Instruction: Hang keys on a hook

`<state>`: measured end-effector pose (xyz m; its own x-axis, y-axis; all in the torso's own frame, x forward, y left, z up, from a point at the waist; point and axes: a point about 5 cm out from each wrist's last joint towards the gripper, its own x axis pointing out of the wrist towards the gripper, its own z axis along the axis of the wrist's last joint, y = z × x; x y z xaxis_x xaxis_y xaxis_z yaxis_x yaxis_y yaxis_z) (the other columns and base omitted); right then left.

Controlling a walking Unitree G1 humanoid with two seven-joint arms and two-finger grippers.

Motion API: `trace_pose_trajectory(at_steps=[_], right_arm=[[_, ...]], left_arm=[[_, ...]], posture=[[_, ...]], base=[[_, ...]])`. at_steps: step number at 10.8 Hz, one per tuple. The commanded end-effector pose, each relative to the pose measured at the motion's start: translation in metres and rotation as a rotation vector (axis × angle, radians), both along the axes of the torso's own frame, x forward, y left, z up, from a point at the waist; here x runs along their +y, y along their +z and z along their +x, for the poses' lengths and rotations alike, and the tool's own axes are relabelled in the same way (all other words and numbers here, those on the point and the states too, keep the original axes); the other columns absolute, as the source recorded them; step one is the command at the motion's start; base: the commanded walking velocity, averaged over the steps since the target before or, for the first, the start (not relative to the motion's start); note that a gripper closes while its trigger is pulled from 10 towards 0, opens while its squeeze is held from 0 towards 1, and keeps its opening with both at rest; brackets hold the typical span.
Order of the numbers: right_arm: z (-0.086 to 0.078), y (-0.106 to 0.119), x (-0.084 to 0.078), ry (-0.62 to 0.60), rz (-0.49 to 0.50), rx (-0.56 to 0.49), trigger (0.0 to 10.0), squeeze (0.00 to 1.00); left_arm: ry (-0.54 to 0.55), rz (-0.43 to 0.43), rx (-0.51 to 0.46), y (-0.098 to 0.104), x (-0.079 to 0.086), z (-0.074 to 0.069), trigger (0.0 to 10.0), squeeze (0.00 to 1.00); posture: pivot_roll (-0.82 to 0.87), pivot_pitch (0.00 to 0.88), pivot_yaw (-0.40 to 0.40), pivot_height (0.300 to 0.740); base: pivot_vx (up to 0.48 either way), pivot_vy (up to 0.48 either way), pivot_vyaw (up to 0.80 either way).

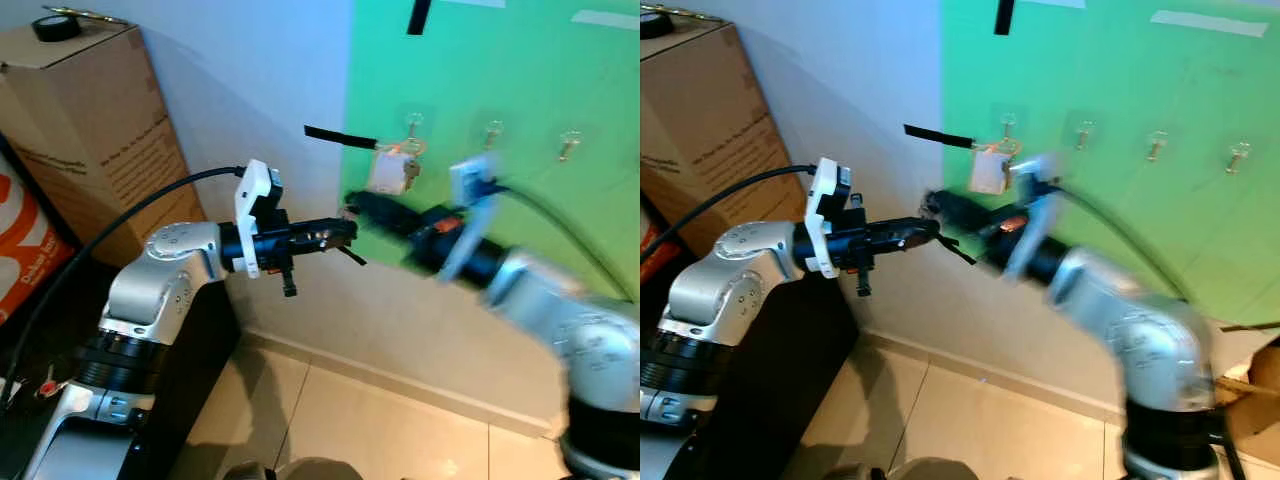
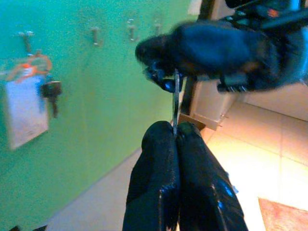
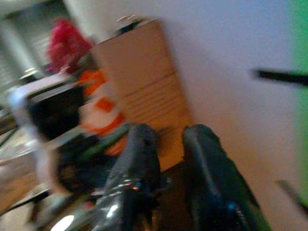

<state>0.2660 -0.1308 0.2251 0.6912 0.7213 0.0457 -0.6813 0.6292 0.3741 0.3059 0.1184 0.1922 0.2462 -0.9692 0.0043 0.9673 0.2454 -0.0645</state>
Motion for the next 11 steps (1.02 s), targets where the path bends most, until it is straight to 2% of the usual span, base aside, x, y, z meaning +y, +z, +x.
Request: trace_pose_trajectory(at_steps=[1,2,4,5,6,7,8,9,10,11], right_arm=[[-0.004,0.003,-0.003,0.007,0.015,-0.019,10.0,1.00],[-0.011,0.004,-0.001,0.053,0.010,-0.032,10.0,1.00],[-0.011,0.002,-0.003,0.037,0.008,-0.024,10.0,1.00],[-0.011,0.002,-0.005,0.024,0.005,-0.022,10.0,1.00],[-0.011,-0.001,-0.008,0.000,-0.029,-0.019,10.0,1.00],[-0.012,-0.007,-0.010,-0.020,-0.074,-0.005,10.0,1.00],[-0.012,-0.013,-0.011,-0.043,-0.107,0.013,10.0,1.00],[-0.014,-0.022,-0.013,-0.054,-0.190,0.026,10.0,1.00],[-0.017,-0.026,-0.012,-0.048,-0.218,0.035,10.0,1.00],[-0.023,-0.037,-0.009,-0.019,-0.304,0.051,10.0,1.00]], left_arm=[[0.015,0.006,-0.029,0.005,0.004,0.002,0.0,0.00],[0.028,0.015,-0.028,0.004,0.005,0.002,0.0,0.00],[0.036,0.022,-0.032,0.004,0.005,0.004,0.0,0.00],[0.063,0.056,-0.036,0.002,0.007,0.006,0.0,0.00],[0.171,0.234,-0.069,-0.011,0.013,0.016,0.0,0.00],[0.180,0.553,-0.186,-0.031,0.023,0.019,0.0,0.00],[0.104,0.711,-0.230,-0.040,0.029,0.014,0.0,0.00],[0.125,0.685,-0.186,-0.037,0.029,0.014,0.0,0.00],[0.159,0.537,-0.092,-0.031,0.024,0.017,0.0,0.00],[0.153,0.724,-0.140,-0.046,0.033,0.018,0.0,0.00]], posture=[[-0.13,0.000,0.030,0.740],[-0.13,0.000,0.031,0.740],[-0.13,0.000,0.031,0.740],[-0.13,0.000,0.032,0.740],[-0.12,0.000,0.032,0.740],[-0.12,0.000,0.032,0.740],[-0.12,0.000,0.036,0.740],[-0.12,0.000,0.042,0.740],[-0.12,0.000,0.043,0.740],[-0.12,0.000,0.045,0.740]], base=[[0.000,0.000,0.00],[0.000,0.000,0.00],[0.000,0.000,0.00],[0.000,0.000,0.00],[0.000,0.000,0.00],[0.000,0.000,0.00],[0.000,0.000,0.00],[0.000,0.000,0.00],[0.000,0.000,0.00],[0.000,0.000,0.00]])
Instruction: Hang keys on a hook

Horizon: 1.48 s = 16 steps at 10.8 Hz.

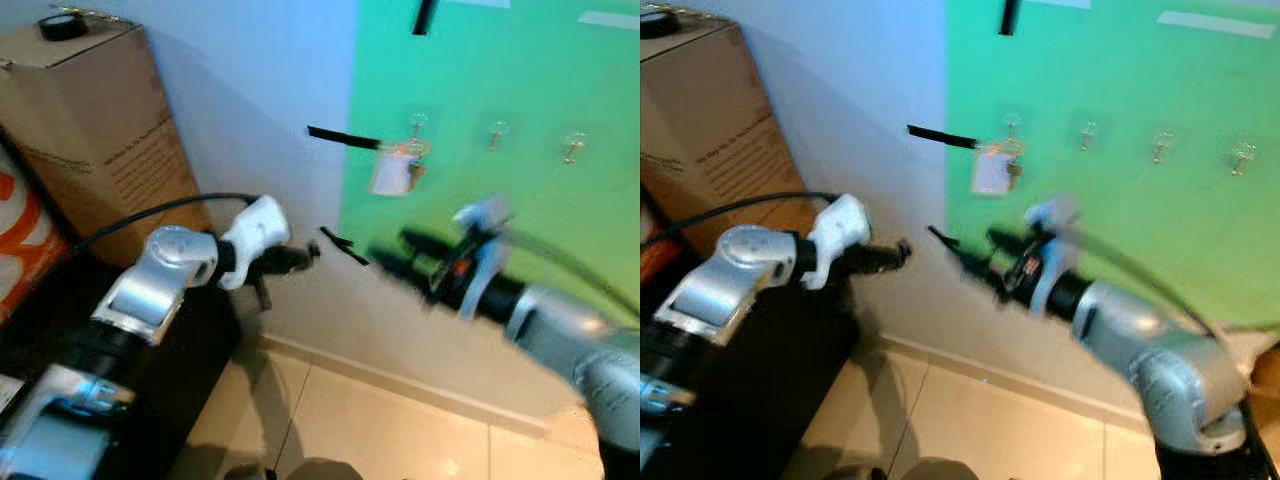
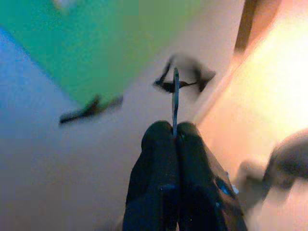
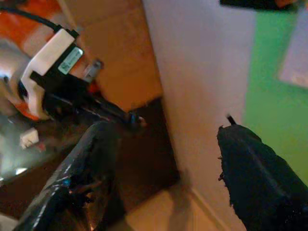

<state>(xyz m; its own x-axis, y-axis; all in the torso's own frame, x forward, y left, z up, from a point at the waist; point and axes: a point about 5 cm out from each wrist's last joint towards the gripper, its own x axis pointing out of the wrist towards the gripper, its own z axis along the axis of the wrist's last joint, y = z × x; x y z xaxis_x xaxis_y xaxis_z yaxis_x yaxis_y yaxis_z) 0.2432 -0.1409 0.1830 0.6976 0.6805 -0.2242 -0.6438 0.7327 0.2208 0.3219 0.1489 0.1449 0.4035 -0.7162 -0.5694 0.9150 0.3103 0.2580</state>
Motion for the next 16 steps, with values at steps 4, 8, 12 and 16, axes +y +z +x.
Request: trace_pose_trajectory(at_steps=[4,8,12,16], right_arm=[[-0.004,-0.012,0.005,0.031,-0.140,-0.013,10.0,1.00],[-0.009,-0.013,0.021,0.076,-0.101,-0.027,10.0,1.00],[0.000,0.001,0.033,-0.012,0.165,-0.013,10.0,1.00],[0.009,-0.004,0.037,-0.062,0.186,0.047,10.0,0.00]], left_arm=[[-0.016,0.099,0.059,-0.017,0.002,-0.006,0.0,0.00],[0.017,-0.235,0.104,0.006,-0.016,-0.001,0.0,0.00],[-0.027,-0.298,0.092,0.016,-0.025,-0.003,0.0,0.00],[-0.072,-0.377,0.101,0.029,-0.031,-0.008,0.0,0.00]], posture=[[-0.12,0.000,0.037,0.740],[-0.12,0.000,0.034,0.740],[-0.13,0.000,0.036,0.740],[-0.12,0.000,0.028,0.740]], base=[[0.000,0.000,0.00],[0.000,0.000,0.00],[0.000,0.000,0.00],[0.000,0.000,0.00]])
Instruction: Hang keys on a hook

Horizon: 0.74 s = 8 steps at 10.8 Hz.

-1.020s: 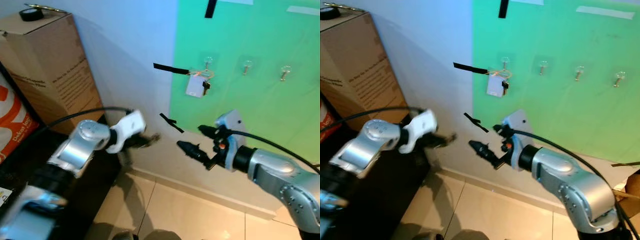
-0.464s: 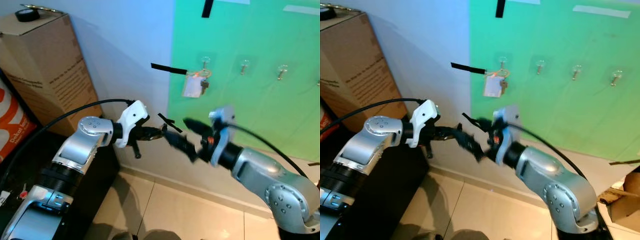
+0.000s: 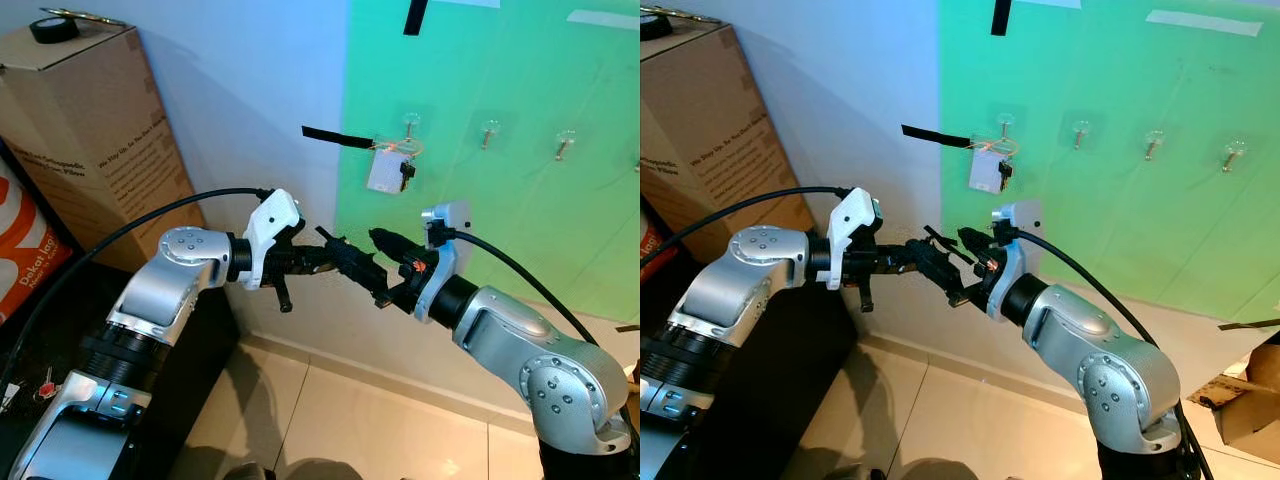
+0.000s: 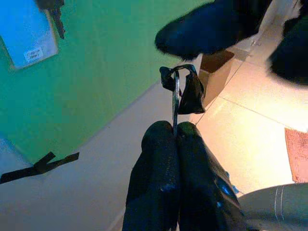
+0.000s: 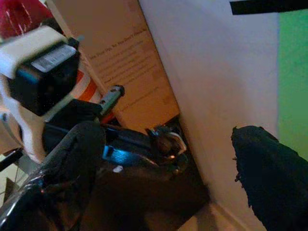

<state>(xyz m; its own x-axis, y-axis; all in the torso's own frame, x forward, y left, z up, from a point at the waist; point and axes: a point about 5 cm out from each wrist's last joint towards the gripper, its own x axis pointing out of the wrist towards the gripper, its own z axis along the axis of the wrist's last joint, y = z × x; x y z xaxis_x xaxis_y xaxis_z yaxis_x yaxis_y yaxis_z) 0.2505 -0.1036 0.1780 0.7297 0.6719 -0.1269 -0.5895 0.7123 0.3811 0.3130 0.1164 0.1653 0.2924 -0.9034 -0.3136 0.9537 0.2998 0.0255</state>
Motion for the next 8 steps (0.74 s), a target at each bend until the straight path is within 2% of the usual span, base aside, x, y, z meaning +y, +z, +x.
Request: trace_pose_trajectory(at_steps=[1,2,3,4,5,6,8], right_arm=[[0.003,-0.001,0.000,-0.008,-0.047,0.004,10.0,0.00],[0.003,-0.001,0.001,0.002,-0.083,-0.007,10.0,0.00],[0.002,-0.001,0.003,0.011,-0.150,-0.029,10.0,0.00],[0.003,-0.001,0.003,0.002,-0.184,-0.040,10.0,0.00],[0.005,-0.003,0.000,-0.023,-0.233,-0.039,10.0,0.00],[0.004,-0.005,0.002,-0.014,-0.224,-0.029,10.0,0.00],[0.003,-0.008,0.014,0.006,-0.177,-0.019,10.0,0.00]], left_arm=[[-0.001,-0.006,-0.033,0.010,0.001,0.001,0.0,0.00],[0.008,0.007,-0.038,0.009,0.001,0.002,0.0,0.00],[0.065,0.074,-0.064,0.005,0.003,0.008,0.0,0.00],[0.124,0.231,-0.145,-0.002,0.009,0.016,0.0,0.00],[0.134,0.347,-0.208,-0.001,0.015,0.020,0.0,0.00],[0.109,0.345,-0.210,0.004,0.015,0.018,0.0,0.00],[0.024,0.439,-0.234,0.005,0.018,0.018,0.0,0.00]], posture=[[-0.12,0.000,0.027,0.740],[-0.12,0.000,0.027,0.740],[-0.13,0.000,0.028,0.740],[-0.13,0.000,0.028,0.740],[-0.13,0.000,0.028,0.740],[-0.12,0.000,0.032,0.740],[-0.08,0.000,0.066,0.740]], base=[[0.000,0.000,0.00],[0.000,0.000,0.00],[0.000,0.000,0.00],[0.000,0.000,0.00],[0.000,0.000,0.00],[0.000,0.000,0.00],[0.000,0.000,0.00]])
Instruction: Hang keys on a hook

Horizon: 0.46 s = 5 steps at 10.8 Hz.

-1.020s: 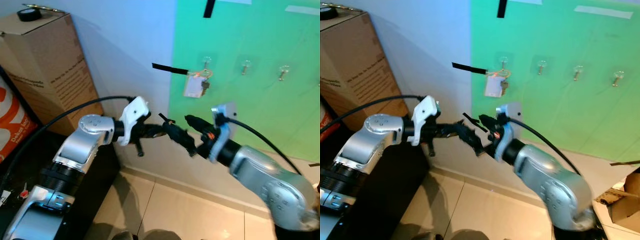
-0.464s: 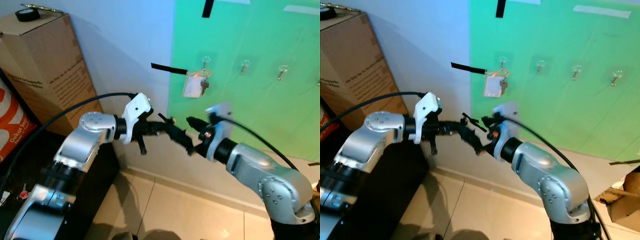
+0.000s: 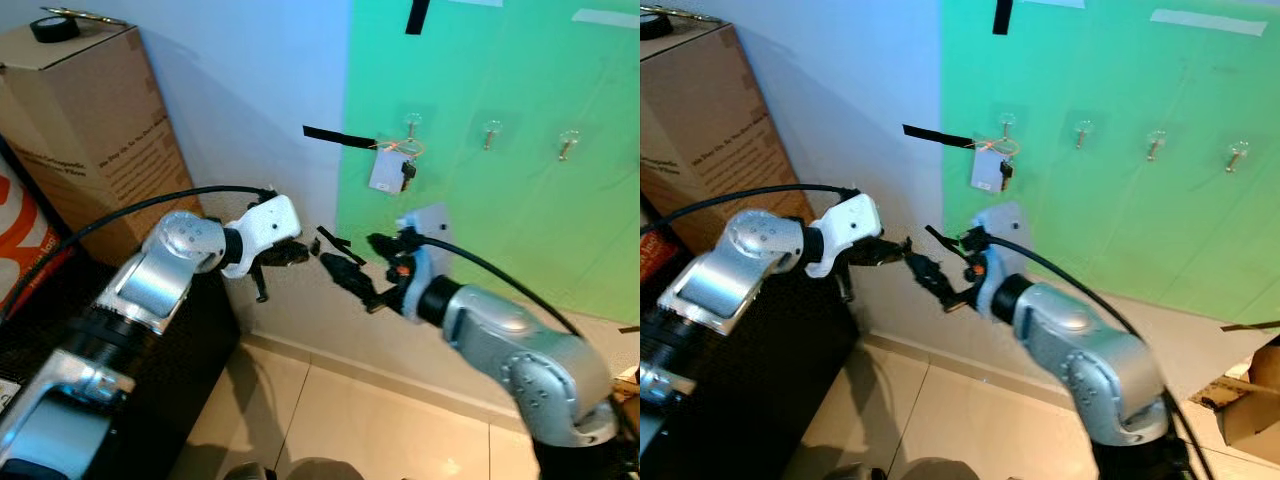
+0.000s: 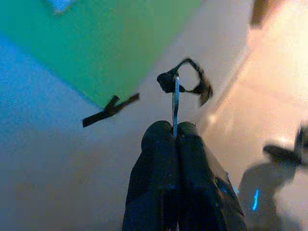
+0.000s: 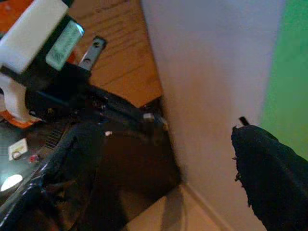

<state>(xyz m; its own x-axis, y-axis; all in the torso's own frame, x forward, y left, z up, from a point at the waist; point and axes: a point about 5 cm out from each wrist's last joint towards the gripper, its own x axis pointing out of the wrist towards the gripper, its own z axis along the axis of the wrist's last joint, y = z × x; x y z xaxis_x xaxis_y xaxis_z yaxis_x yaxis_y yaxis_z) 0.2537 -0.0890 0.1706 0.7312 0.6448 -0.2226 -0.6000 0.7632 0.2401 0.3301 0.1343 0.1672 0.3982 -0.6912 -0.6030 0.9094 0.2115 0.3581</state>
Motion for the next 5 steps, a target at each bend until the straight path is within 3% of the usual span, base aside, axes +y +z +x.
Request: trace_pose_trajectory(at_steps=[1,3,4,5], right_arm=[[0.000,-0.004,0.003,-0.006,-0.008,0.012,10.0,0.00],[-0.003,-0.015,0.005,-0.029,-0.059,0.024,10.0,0.00],[-0.004,-0.015,0.004,-0.038,-0.053,0.023,10.0,0.00],[-0.005,-0.014,0.003,-0.042,-0.042,0.021,10.0,0.00]], left_arm=[[-0.055,0.058,-0.017,0.004,0.000,0.001,0.0,0.00],[-0.173,0.274,-0.042,0.003,0.005,0.009,0.0,0.00],[-0.150,0.219,0.005,0.008,0.000,0.012,0.0,0.00],[-0.180,0.255,0.001,0.007,0.002,0.013,0.0,0.00]], posture=[[-0.07,0.000,0.078,0.740],[-0.07,0.000,0.129,0.740],[-0.07,0.000,0.132,0.740],[-0.07,0.000,0.140,0.740]], base=[[0.000,0.000,0.00],[0.000,0.000,0.00],[0.000,0.000,0.00],[0.000,0.000,0.00]])
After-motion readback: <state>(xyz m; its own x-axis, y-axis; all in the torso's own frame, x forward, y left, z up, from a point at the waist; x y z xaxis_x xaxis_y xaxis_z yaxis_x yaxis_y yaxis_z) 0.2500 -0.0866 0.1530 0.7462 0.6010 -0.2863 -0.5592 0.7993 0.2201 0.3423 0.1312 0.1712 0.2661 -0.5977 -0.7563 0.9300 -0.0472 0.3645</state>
